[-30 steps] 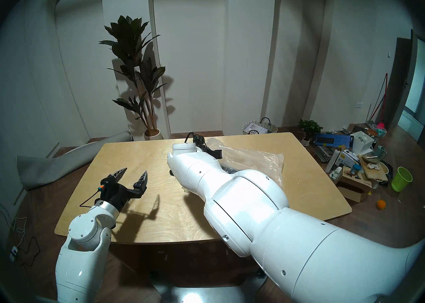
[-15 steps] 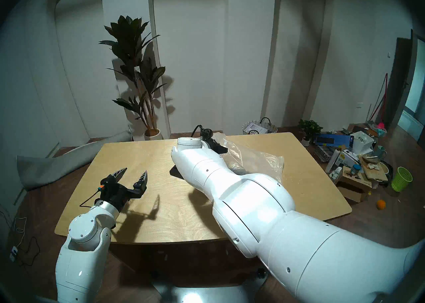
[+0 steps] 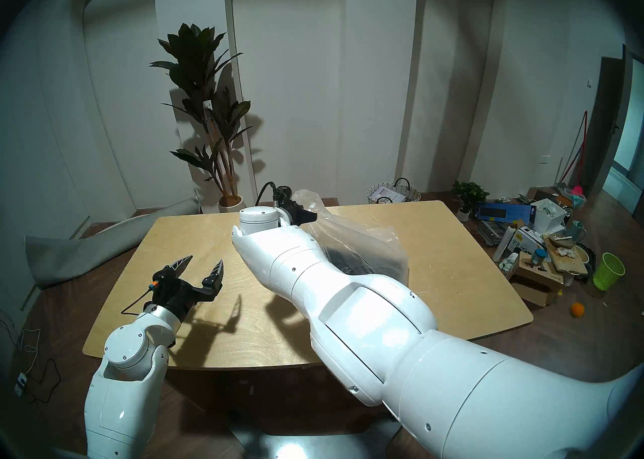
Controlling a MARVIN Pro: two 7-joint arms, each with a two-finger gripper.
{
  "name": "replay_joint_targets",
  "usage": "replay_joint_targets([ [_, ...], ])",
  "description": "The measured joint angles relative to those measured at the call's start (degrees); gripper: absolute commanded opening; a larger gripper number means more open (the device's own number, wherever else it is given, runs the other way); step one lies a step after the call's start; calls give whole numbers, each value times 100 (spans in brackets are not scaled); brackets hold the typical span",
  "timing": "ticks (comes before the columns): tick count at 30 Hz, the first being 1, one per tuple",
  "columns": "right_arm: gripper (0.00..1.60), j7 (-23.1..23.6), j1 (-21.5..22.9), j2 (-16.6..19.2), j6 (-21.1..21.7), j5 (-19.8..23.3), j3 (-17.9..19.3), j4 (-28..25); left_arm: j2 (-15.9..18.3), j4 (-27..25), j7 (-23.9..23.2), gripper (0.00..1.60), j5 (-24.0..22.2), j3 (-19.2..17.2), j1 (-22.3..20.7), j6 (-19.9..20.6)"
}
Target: Unwrap the new keyboard and set the wrapping aside
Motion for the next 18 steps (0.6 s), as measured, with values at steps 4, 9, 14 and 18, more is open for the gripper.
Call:
replay_joint_targets([
  [4,0,88,-52,42,-21,-55,-103,-89,0,18,0,160,0,0,0,0],
  [9,0,205,-80,181,-83,-141,-228,-238,1,42,1,160,1,0,0,0],
  [14,0,291,-38,354,-191,-232,-304,-446,1,63,1,160,2,0,-2,0],
  [18,0,358,57,514,-310,-308,-340,-680,1,81,1,160,2,0,-3,0],
])
